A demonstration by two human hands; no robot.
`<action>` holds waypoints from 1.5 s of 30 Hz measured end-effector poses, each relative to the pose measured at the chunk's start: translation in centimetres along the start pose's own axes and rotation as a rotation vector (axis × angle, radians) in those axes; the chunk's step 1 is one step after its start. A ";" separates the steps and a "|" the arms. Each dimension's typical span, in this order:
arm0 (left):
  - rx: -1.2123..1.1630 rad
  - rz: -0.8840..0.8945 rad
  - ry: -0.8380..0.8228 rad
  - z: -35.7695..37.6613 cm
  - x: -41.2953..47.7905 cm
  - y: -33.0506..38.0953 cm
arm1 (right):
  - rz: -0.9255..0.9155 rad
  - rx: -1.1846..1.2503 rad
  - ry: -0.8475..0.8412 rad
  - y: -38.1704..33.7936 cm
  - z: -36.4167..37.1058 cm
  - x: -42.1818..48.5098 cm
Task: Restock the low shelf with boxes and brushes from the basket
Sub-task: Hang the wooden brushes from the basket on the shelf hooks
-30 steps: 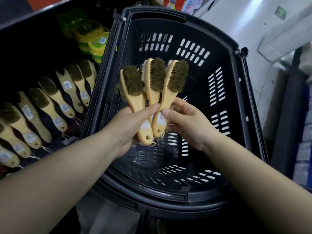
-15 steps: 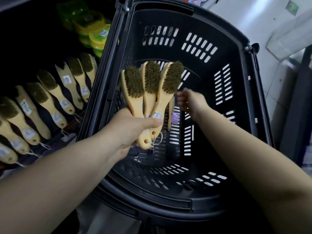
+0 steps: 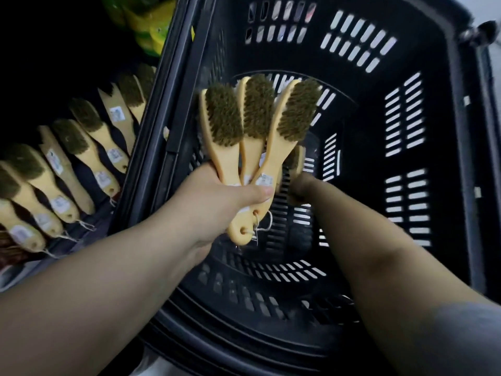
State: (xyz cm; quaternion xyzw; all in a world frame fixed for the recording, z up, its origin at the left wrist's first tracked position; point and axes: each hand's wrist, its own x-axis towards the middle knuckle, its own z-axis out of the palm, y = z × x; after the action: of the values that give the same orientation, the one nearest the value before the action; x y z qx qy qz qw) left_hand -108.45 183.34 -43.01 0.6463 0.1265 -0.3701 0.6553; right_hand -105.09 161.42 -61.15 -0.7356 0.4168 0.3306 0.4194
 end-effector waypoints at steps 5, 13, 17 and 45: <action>-0.018 -0.017 0.024 0.2 -0.3 0.3 | -0.065 -0.047 -0.354 -1.8 -5.2 -5.6; -0.209 -0.002 -0.090 1.0 -4.6 1.9 | -0.440 0.544 -0.590 -4.1 -6.5 -20.5; -0.259 0.080 -0.102 0.0 -8.2 2.6 | -0.545 0.722 -0.649 -4.6 -3.6 -26.8; -0.719 -0.048 0.660 -22.9 -19.2 -7.7 | -0.501 0.456 -0.374 -7.6 24.9 -29.2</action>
State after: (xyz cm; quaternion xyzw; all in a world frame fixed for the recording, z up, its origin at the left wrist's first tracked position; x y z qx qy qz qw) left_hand -119.66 211.93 -39.49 0.4588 0.4620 -0.0934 0.7533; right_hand -114.39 195.80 -44.86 -0.6295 0.2034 0.2449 0.7088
